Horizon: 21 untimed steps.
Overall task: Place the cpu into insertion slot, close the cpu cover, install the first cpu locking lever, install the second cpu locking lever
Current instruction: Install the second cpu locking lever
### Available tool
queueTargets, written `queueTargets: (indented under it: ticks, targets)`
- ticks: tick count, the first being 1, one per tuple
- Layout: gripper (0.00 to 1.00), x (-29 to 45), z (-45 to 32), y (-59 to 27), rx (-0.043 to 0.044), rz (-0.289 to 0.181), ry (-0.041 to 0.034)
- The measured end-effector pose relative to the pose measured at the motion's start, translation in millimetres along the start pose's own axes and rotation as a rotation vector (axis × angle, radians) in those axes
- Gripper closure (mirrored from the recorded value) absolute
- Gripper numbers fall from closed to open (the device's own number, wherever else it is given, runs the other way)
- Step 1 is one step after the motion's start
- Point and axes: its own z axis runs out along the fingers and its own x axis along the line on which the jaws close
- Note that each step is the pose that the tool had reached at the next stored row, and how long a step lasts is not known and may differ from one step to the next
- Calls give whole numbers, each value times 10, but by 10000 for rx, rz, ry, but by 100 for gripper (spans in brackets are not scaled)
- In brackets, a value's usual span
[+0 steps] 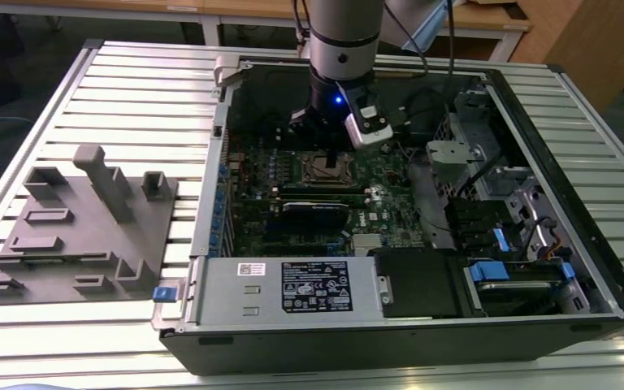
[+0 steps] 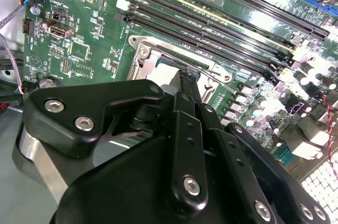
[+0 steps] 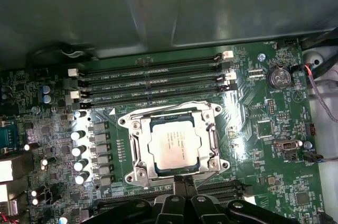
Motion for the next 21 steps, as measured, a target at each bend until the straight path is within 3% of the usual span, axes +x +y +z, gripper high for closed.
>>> queueTargets:
  ticks: [15,16,17,20,21]
  targets:
    - [89,-10,-2,-68,2,0,2]
    - [89,-11,0,-69,4,0,33]
    - [89,-10,4,-69,14,3,109]
    - [89,-9,18,-69,64,16,433]
    - [89,-9,20,-69,74,19,493]
